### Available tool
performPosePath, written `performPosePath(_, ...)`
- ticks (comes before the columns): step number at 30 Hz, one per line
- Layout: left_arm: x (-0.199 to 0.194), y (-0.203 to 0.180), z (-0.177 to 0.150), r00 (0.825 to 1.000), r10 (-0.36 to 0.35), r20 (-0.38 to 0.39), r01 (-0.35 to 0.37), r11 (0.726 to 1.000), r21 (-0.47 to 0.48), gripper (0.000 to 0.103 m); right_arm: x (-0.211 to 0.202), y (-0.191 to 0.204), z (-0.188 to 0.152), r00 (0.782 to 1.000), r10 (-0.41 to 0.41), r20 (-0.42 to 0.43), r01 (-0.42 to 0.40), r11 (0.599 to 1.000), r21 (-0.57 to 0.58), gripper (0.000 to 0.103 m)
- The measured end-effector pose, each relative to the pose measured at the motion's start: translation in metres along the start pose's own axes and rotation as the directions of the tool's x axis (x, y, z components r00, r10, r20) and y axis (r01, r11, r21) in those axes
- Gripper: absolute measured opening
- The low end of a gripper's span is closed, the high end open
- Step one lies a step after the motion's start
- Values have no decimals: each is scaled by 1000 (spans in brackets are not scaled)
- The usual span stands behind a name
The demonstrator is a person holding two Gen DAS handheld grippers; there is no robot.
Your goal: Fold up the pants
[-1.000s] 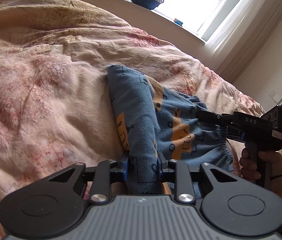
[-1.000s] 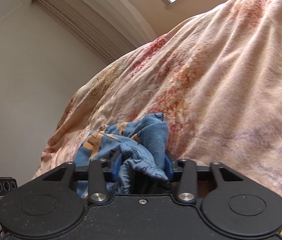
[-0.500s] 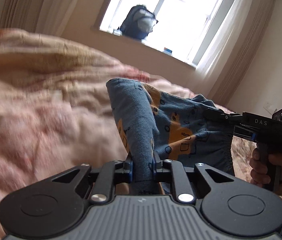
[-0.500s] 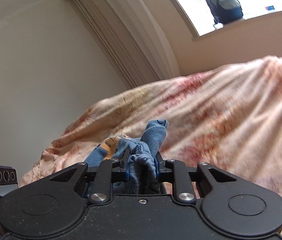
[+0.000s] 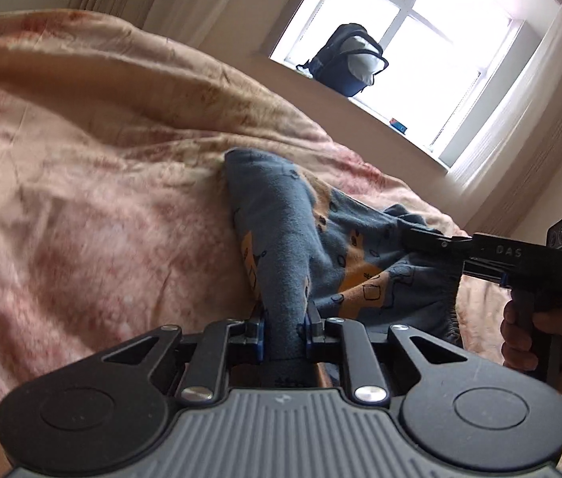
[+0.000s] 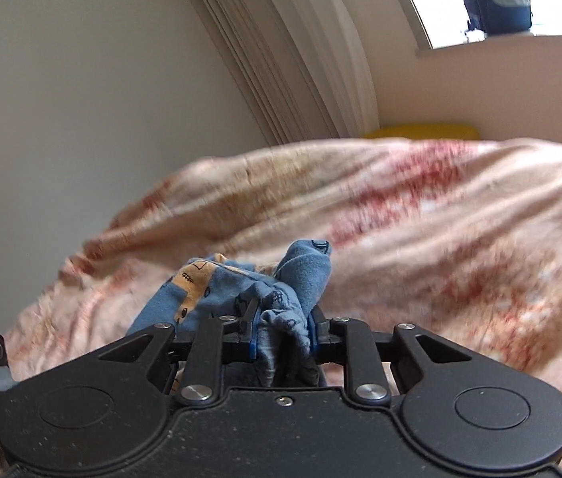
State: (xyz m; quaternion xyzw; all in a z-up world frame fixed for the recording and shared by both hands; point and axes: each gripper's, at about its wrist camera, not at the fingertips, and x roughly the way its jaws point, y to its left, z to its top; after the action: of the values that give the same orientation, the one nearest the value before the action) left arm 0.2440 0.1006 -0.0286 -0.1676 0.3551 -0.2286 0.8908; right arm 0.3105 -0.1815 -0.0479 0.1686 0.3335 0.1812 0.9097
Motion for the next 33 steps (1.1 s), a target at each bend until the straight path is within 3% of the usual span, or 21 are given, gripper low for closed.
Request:
performPosePath(5, 0, 10, 1, 999, -31, -16, 30, 997, -66, 23, 4, -14, -14, 1000, -3, 15, 2, 998, 62, 30)
performPosePath(13, -1, 8, 6, 1000, 20, -13, -21, 997, -74, 47, -6, -9, -13, 998, -48, 31, 47, 998, 52, 48)
performPosePath(15, -8, 3, 8, 999, 50, 12, -49, 997, -58, 71, -13, -5, -12, 997, -62, 50, 59, 997, 42, 61)
performPosePath(18, -19, -6, 12, 995, 86, 54, -84, 996, -41, 94, -27, 5, -14, 994, -74, 82, 72, 997, 27, 74)
performPosePath(20, -29, -12, 14, 991, 109, 75, -106, 994, -41, 100, -40, 16, -17, 990, -100, 100, 101, 995, 1, 85)
performPosePath(23, -45, -23, 10, 986, 156, 66, -154, 987, -32, 103, -65, 36, -27, 981, -131, 144, 138, 989, -46, 100)
performPosePath(26, -62, -40, 2, 975, 206, 81, -210, 977, 37, 103, -95, 56, -40, 968, -160, 194, 179, 981, -81, 102)
performPosePath(29, -77, -60, -3, 953, 289, 95, -297, 950, 90, 103, -123, 77, -56, 949, -210, 236, 239, 966, -98, 102)
performPosePath(33, -105, -78, -21, 943, 312, 115, -322, 943, 81, 103, -158, 103, -81, 926, -261, 272, 300, 948, -111, 102)
